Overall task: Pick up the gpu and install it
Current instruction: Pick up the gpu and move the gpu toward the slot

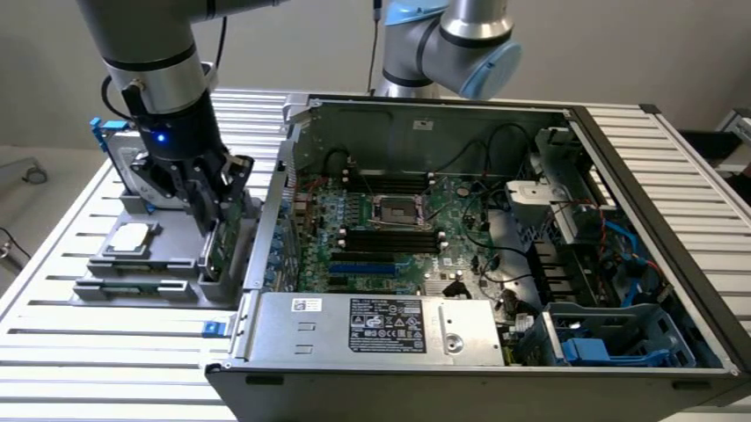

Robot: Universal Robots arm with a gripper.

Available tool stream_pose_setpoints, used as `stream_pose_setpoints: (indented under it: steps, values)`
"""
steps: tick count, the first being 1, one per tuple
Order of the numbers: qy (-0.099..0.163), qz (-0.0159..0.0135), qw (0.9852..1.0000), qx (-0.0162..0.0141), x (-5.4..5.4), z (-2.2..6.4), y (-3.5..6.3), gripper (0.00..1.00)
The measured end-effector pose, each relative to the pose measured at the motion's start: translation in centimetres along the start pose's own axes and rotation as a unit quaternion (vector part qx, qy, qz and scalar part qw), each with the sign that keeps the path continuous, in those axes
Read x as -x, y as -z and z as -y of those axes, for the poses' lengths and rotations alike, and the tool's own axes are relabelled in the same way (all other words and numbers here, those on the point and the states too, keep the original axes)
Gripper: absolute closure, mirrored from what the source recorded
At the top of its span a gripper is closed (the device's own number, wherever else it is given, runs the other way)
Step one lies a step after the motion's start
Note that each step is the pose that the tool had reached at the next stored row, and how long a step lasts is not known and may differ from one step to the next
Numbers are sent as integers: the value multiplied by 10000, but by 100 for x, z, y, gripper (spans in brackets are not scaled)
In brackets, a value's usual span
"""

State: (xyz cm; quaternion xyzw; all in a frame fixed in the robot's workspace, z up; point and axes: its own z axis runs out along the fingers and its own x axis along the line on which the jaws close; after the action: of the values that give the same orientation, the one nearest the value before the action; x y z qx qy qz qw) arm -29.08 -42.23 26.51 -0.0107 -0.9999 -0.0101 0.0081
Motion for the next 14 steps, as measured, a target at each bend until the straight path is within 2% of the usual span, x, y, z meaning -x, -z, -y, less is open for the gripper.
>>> stream_pose_setpoints:
  steps: [2,7,14]
  values:
    - [0,18,10000,-13,0,1,-28,64]
    - [1,42,10000,-16,-2,2,-118,64]
    - [1,107,9999,-14,-1,2,-168,64]
